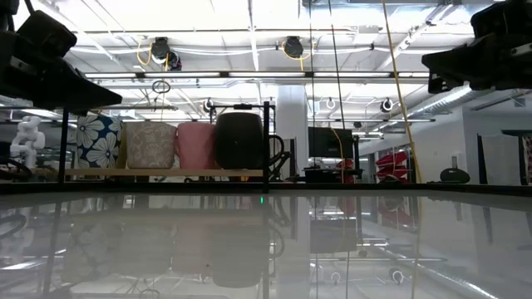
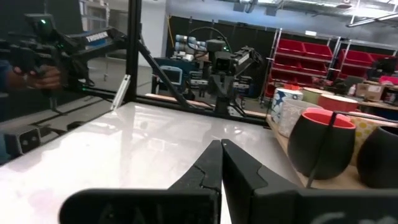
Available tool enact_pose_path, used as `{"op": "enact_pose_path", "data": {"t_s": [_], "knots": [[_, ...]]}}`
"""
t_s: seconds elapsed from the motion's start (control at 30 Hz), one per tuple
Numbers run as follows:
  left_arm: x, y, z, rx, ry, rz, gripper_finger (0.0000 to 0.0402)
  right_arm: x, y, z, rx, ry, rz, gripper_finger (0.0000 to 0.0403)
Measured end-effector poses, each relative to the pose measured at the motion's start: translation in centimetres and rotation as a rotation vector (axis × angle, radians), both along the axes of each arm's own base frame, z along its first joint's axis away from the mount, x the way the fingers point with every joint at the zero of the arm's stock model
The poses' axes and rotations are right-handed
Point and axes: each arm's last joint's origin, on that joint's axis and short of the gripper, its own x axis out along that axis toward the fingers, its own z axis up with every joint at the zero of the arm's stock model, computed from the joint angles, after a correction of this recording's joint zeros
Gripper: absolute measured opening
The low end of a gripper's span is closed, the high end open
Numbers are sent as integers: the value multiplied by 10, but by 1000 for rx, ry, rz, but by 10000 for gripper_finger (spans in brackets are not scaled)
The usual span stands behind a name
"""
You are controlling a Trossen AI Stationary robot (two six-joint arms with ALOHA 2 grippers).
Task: Place coffee mugs
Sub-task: Return to Home Position
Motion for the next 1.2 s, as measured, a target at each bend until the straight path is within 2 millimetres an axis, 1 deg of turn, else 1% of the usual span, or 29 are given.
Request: {"op": "enact_pose_path", "data": {"t_s": [0.2, 0.33, 0.43, 0.57, 0.73, 0.9, 1.2], "knots": [[0, -1, 0, -30, 1, -41, 5, 1, -4, -1, -14, 15, -75, 0], [0, -1, 0, -31, 1, -41, 5, 1, -4, -2, 41, 25, -79, 0], [0, -1, 0, -29, 1, -42, 5, 1, -4, -3, 94, 46, -131, 0], [0, -1, 0, -30, 0, -41, 5, 3, -2, -7, 82, 79, -190, 0], [0, -1, 0, -34, -3, -41, 5, 4, 4, -7, 42, 81, -126, 0], [0, -1, 2, -21, -18, -36, 5, 3, 5, -5, -22, 61, -115, 0], [0, 0, 2, -8, -20, -3, 5, 1, 5, -3, -21, 27, -118, 0]]}}
